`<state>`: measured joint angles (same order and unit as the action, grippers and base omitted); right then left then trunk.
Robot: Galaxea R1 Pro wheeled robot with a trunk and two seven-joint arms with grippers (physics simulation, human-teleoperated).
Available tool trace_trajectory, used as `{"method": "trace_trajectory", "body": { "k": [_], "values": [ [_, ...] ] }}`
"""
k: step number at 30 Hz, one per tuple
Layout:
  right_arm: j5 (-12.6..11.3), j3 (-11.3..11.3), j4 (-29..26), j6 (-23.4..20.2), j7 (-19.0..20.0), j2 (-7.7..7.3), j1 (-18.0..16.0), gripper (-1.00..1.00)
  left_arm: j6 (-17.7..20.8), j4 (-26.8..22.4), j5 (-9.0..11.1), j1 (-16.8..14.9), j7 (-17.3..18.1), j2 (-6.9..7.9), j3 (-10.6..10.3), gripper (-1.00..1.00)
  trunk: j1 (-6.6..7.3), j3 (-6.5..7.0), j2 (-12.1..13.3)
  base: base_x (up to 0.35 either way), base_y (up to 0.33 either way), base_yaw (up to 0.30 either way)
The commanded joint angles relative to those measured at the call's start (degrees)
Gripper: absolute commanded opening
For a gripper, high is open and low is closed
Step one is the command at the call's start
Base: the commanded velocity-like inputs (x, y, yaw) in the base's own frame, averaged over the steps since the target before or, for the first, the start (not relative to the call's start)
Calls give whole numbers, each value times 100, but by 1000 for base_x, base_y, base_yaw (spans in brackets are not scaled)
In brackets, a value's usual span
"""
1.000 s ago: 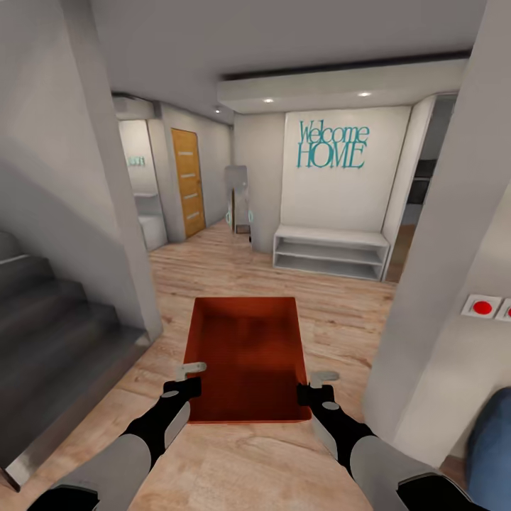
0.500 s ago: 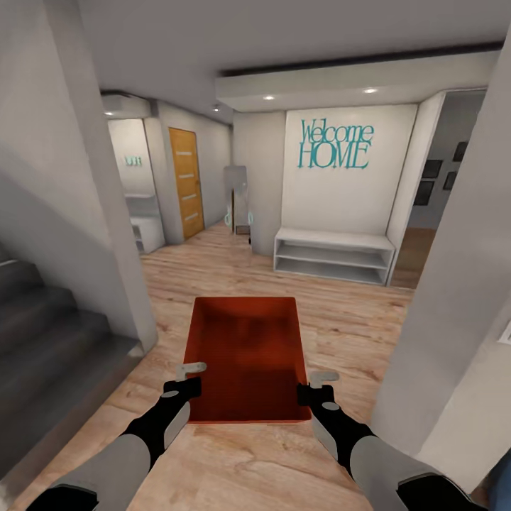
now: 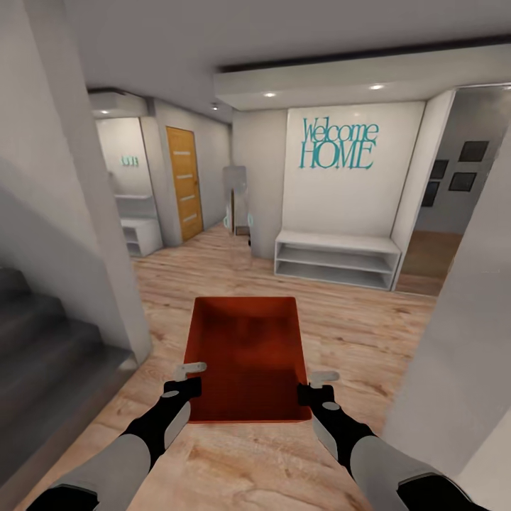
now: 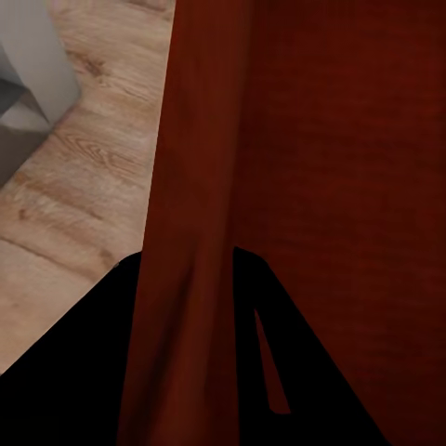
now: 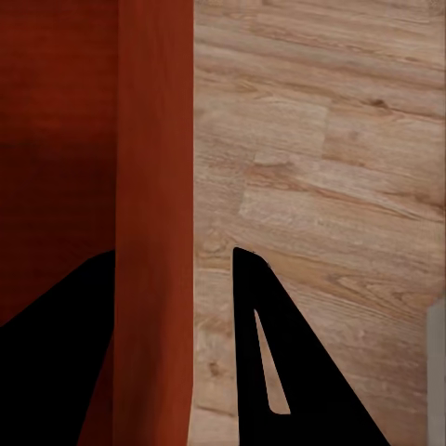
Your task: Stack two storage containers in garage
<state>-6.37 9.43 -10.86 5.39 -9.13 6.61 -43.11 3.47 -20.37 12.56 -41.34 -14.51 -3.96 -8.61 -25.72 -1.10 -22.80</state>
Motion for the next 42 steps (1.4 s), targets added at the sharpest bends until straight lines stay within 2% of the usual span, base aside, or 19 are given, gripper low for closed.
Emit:
{"method": "trace_trajectory", "body": {
  "k": [1, 31, 42],
  "values": [
    [-27, 33, -13, 15, -22, -2, -4, -100, 39, -11, 1, -6, -131, 283, 281, -100, -6, -11, -12, 323, 0, 0],
    [-62, 32, -13, -20, -23, -2, -4, -100, 39, -15, 1, -6, -131, 282, 281, -100, -6, -11, -12, 323, 0, 1],
    [-66, 33, -13, -20, -27, -2, -4, -100, 39, -15, 1, -6, -131, 282, 281, -100, -6, -11, -12, 323, 0, 216]
  ]
}}
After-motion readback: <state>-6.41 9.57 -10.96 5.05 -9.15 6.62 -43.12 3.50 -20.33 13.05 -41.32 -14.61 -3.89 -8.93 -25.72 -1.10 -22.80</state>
